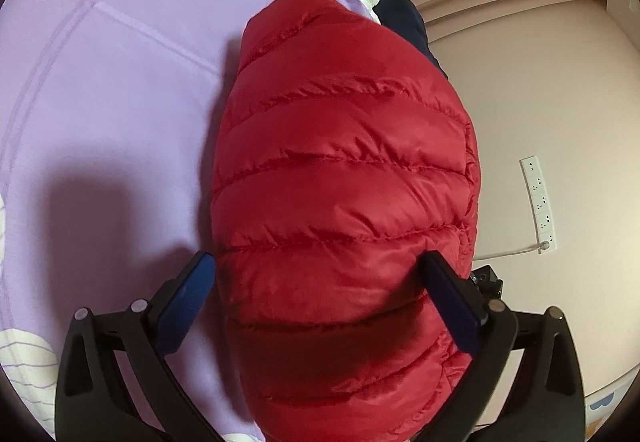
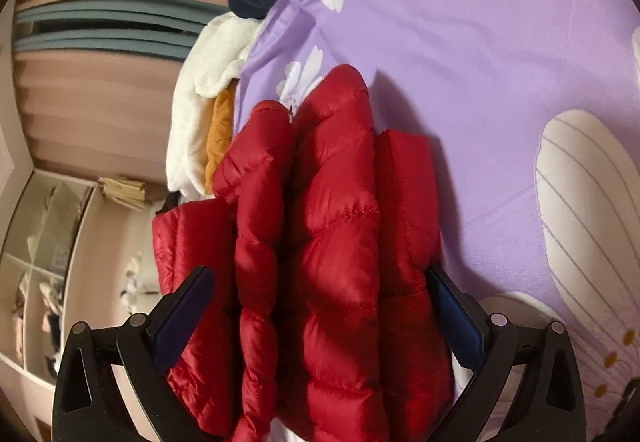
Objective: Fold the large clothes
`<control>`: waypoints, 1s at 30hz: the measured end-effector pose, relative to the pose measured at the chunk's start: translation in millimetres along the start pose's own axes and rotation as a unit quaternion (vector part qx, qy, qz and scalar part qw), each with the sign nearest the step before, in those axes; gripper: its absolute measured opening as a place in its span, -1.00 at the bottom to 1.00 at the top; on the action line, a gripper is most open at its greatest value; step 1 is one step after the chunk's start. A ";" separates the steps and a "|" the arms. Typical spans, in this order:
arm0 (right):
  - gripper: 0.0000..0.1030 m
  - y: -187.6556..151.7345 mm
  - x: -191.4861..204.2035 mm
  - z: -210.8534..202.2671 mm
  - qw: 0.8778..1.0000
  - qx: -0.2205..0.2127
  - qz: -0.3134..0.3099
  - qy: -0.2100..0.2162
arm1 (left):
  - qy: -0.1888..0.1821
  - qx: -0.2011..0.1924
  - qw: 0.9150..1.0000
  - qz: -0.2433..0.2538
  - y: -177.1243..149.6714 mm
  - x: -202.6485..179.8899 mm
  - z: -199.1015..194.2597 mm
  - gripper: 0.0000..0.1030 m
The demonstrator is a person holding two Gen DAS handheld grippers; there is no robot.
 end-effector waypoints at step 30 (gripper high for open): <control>0.99 -12.2 8.9 26.0 0.999 0.023 -0.039 -0.031 | 0.049 -0.014 0.997 0.058 -7.0 -24.5 13.8 0.99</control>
Point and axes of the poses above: each gripper's, at about its wrist camera, not at the fingertips, and z roughly the way its jaws point, x to its left, y to its top, the point moved 5 cm from there along z, roughly the way its jaws point, and after that the axes turned 8 degrees about y, right-handed, at the moved point
